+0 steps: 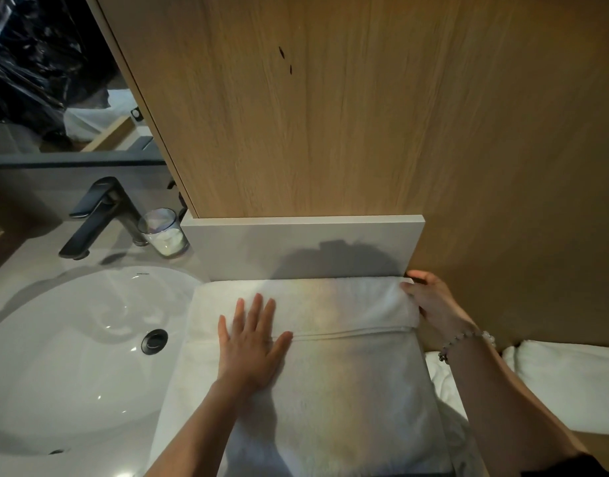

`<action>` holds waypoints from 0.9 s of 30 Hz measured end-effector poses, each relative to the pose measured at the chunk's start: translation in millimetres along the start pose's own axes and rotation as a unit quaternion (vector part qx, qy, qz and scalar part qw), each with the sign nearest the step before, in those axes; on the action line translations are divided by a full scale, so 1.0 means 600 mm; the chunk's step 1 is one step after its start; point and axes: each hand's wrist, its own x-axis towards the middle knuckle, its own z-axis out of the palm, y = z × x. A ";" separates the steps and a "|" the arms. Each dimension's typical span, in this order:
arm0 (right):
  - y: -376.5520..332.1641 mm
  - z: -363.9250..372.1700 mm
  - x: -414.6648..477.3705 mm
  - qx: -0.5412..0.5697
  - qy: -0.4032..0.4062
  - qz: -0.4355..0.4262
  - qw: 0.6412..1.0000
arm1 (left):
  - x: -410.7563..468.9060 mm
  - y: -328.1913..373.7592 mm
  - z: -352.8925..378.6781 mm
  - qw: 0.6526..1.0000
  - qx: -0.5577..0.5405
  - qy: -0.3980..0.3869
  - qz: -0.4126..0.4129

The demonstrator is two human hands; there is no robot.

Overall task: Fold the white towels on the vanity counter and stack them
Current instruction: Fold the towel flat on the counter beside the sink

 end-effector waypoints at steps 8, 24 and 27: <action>-0.004 0.012 -0.017 -0.103 0.059 -0.100 0.988 | -0.002 0.004 -0.008 1.000 0.003 -0.010 -0.001; 0.089 0.131 -0.145 -0.520 0.053 -0.288 0.802 | -0.013 0.016 -0.016 1.000 -0.005 -0.012 -0.020; 0.098 0.108 -0.128 -0.549 0.018 -0.277 0.788 | -0.024 -0.015 -0.006 0.999 -0.009 -0.009 -0.049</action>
